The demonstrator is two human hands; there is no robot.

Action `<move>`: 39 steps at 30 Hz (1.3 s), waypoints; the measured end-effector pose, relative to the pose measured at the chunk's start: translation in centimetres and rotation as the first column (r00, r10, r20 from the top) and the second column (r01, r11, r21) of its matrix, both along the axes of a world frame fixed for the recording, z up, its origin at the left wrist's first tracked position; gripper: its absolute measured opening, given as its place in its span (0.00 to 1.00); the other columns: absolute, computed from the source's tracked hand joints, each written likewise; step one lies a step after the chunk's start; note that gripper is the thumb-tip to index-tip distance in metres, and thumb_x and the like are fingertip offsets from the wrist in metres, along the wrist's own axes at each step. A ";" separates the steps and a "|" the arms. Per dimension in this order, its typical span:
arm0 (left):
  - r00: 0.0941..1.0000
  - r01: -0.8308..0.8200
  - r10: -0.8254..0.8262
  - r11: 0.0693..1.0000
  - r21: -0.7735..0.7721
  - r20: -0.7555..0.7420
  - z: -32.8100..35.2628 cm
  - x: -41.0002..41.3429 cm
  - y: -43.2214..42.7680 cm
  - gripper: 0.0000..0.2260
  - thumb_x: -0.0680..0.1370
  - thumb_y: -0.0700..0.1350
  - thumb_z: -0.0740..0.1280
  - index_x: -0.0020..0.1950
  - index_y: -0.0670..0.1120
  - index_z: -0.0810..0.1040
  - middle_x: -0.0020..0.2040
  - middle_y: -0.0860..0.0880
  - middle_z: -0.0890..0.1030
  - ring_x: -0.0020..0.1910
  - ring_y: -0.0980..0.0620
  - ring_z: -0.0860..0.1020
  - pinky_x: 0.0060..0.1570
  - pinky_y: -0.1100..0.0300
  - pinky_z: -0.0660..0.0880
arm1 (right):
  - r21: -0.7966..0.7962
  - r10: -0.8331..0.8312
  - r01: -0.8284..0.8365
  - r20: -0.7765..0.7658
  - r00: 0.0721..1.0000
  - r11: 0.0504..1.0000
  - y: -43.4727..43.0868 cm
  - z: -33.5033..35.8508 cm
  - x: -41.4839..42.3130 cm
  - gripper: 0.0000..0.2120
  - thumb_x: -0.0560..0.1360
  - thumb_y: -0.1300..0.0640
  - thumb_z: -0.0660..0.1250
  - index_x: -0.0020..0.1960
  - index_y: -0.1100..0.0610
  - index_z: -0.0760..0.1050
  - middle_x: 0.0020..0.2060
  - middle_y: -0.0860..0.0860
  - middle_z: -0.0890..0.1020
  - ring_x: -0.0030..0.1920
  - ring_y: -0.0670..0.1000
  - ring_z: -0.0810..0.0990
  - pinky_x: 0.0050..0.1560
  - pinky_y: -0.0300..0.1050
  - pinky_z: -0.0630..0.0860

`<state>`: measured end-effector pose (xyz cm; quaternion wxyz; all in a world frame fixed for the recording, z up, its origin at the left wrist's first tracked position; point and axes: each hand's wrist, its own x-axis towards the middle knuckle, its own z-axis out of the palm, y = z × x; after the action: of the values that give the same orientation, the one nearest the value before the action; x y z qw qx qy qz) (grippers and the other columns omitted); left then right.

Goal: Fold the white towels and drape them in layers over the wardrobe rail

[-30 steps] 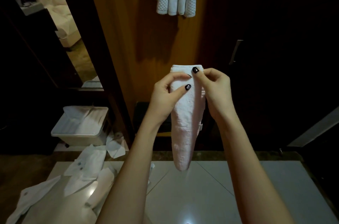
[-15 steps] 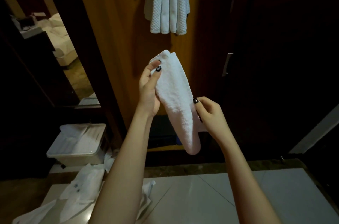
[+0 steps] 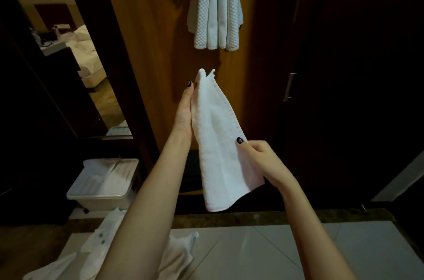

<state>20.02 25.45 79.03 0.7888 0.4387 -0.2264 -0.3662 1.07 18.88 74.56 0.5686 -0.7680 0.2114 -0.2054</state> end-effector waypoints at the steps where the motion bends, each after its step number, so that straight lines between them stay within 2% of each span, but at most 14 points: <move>1: 1.000 -0.027 0.026 0.999 0.040 0.016 0.0 0.5 0.1 0.23 0.77 0.59 0.66 0.67 0.48 0.73 0.56 0.46 0.82 0.53 0.49 0.81 0.46 0.54 0.79 | -0.029 -0.036 0.036 0.000 0.999 0.999 -0.3 0.2 -0.1 0.25 0.81 0.49 0.62 0.31 0.62 0.62 0.26 0.47 0.59 0.25 0.44 0.58 0.28 0.37 0.56; 3: 0.992 -0.080 0.069 0.991 0.108 0.106 -0.1 1.7 0.5 0.26 0.75 0.57 0.69 0.70 0.52 0.70 0.63 0.47 0.77 0.60 0.48 0.78 0.53 0.53 0.78 | -0.069 -0.080 0.080 0.001 0.997 0.994 -1.3 0.6 -0.5 0.26 0.80 0.51 0.65 0.31 0.67 0.63 0.27 0.48 0.61 0.27 0.44 0.60 0.30 0.40 0.57; 5: 0.973 -0.088 0.048 0.981 0.170 0.225 -0.3 3.1 1.2 0.17 0.77 0.52 0.68 0.66 0.55 0.73 0.63 0.49 0.76 0.61 0.49 0.77 0.57 0.54 0.76 | -0.074 -0.102 0.101 -0.019 0.995 0.992 -2.5 1.0 -0.9 0.23 0.77 0.50 0.69 0.35 0.69 0.73 0.28 0.52 0.70 0.30 0.46 0.68 0.34 0.43 0.63; 7: 0.945 -0.056 -0.036 0.961 0.271 0.325 -0.3 4.2 2.0 0.11 0.78 0.47 0.67 0.61 0.55 0.77 0.60 0.47 0.79 0.54 0.48 0.80 0.49 0.56 0.78 | -0.108 -0.136 0.129 -0.054 0.989 0.986 -3.3 1.5 -1.0 0.17 0.75 0.51 0.71 0.38 0.66 0.79 0.31 0.54 0.77 0.33 0.48 0.74 0.36 0.43 0.67; 10: 0.849 -0.039 -0.195 0.904 0.425 0.492 -0.5 4.8 2.8 0.11 0.76 0.37 0.69 0.54 0.51 0.80 0.55 0.45 0.80 0.47 0.51 0.81 0.39 0.62 0.78 | -0.163 -0.176 0.164 -0.058 0.983 0.973 -3.7 2.0 -0.7 0.15 0.75 0.53 0.71 0.37 0.64 0.79 0.31 0.52 0.80 0.32 0.45 0.77 0.35 0.42 0.70; 14: 0.818 0.057 -0.328 0.864 0.501 0.473 -1.1 3.7 3.3 0.15 0.76 0.34 0.69 0.59 0.47 0.78 0.56 0.42 0.80 0.50 0.49 0.83 0.46 0.60 0.81 | -0.248 -0.140 0.108 -0.116 0.983 0.963 -3.7 2.2 -0.5 0.13 0.77 0.52 0.68 0.37 0.59 0.79 0.32 0.51 0.80 0.34 0.44 0.77 0.38 0.43 0.72; 17: 0.623 0.047 -0.503 0.789 0.612 0.600 -2.1 3.0 2.7 0.15 0.77 0.38 0.68 0.62 0.51 0.77 0.62 0.50 0.77 0.60 0.54 0.76 0.58 0.56 0.75 | -0.305 -0.055 -0.006 -0.193 0.980 0.952 -3.5 2.7 -0.3 0.12 0.77 0.53 0.68 0.37 0.55 0.79 0.35 0.50 0.80 0.36 0.45 0.78 0.39 0.40 0.73; 19: 0.488 0.083 -0.607 0.748 0.659 0.628 -2.6 1.8 2.1 0.14 0.78 0.41 0.68 0.63 0.51 0.77 0.61 0.53 0.77 0.60 0.59 0.74 0.60 0.60 0.68 | -0.331 -0.027 -0.052 -0.228 0.973 0.942 -3.6 3.1 0.0 0.12 0.78 0.54 0.68 0.36 0.51 0.78 0.35 0.48 0.80 0.38 0.45 0.78 0.39 0.40 0.72; 20: 0.470 0.115 -0.622 0.746 0.656 0.626 -2.9 1.1 1.8 0.14 0.78 0.41 0.68 0.63 0.51 0.77 0.60 0.54 0.78 0.60 0.60 0.75 0.59 0.62 0.68 | -0.337 -0.024 -0.060 -0.241 0.970 0.939 -3.6 3.2 0.0 0.11 0.77 0.54 0.68 0.36 0.50 0.78 0.36 0.48 0.80 0.39 0.46 0.78 0.40 0.41 0.73; 25: 0.540 0.135 -0.471 0.866 0.481 0.697 -4.9 -2.0 0.7 0.11 0.73 0.45 0.74 0.54 0.54 0.78 0.55 0.57 0.80 0.58 0.59 0.76 0.61 0.57 0.70 | -0.344 -0.044 -0.033 -0.215 0.976 0.938 -3.9 3.5 -0.1 0.09 0.77 0.53 0.69 0.38 0.49 0.80 0.37 0.50 0.83 0.40 0.48 0.82 0.42 0.46 0.76; 30: 0.599 0.026 -0.241 0.959 0.282 0.764 -5.5 -3.2 0.4 0.10 0.75 0.36 0.69 0.47 0.52 0.75 0.48 0.54 0.77 0.49 0.59 0.76 0.49 0.58 0.74 | -0.423 -0.106 -0.006 -0.242 0.964 0.906 -4.0 3.6 0.3 0.11 0.79 0.51 0.66 0.39 0.49 0.80 0.38 0.49 0.83 0.41 0.47 0.81 0.42 0.43 0.75; 34: 0.585 0.108 -0.396 0.903 0.416 0.708 -5.7 -1.8 0.9 0.01 0.76 0.41 0.70 0.45 0.46 0.80 0.45 0.52 0.81 0.48 0.55 0.78 0.52 0.56 0.74 | -0.407 -0.081 -0.016 -0.220 0.972 0.913 -4.2 3.8 0.1 0.10 0.77 0.53 0.68 0.37 0.47 0.79 0.37 0.45 0.82 0.40 0.42 0.80 0.39 0.38 0.72; 37: 0.531 0.113 -0.493 0.847 0.519 0.689 -5.9 -1.6 0.9 0.05 0.78 0.45 0.68 0.46 0.46 0.82 0.41 0.55 0.82 0.43 0.59 0.79 0.46 0.64 0.74 | -0.377 -0.029 -0.049 -0.198 0.980 0.925 -4.1 4.0 0.2 0.10 0.77 0.55 0.69 0.37 0.48 0.79 0.34 0.41 0.81 0.37 0.36 0.78 0.38 0.32 0.70; 39: 0.529 0.061 -0.496 0.832 0.552 0.689 -6.2 -1.4 0.8 0.07 0.78 0.45 0.68 0.43 0.45 0.83 0.37 0.53 0.82 0.38 0.58 0.79 0.41 0.63 0.73 | -0.390 -0.021 -0.060 -0.199 0.980 0.919 -4.3 4.1 0.2 0.09 0.77 0.55 0.69 0.38 0.49 0.80 0.35 0.43 0.82 0.38 0.38 0.80 0.40 0.34 0.72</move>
<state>18.67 26.25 72.88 0.3952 0.6866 -0.5357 -0.2923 1.28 14.55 78.70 0.3803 -0.8854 0.2141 -0.1601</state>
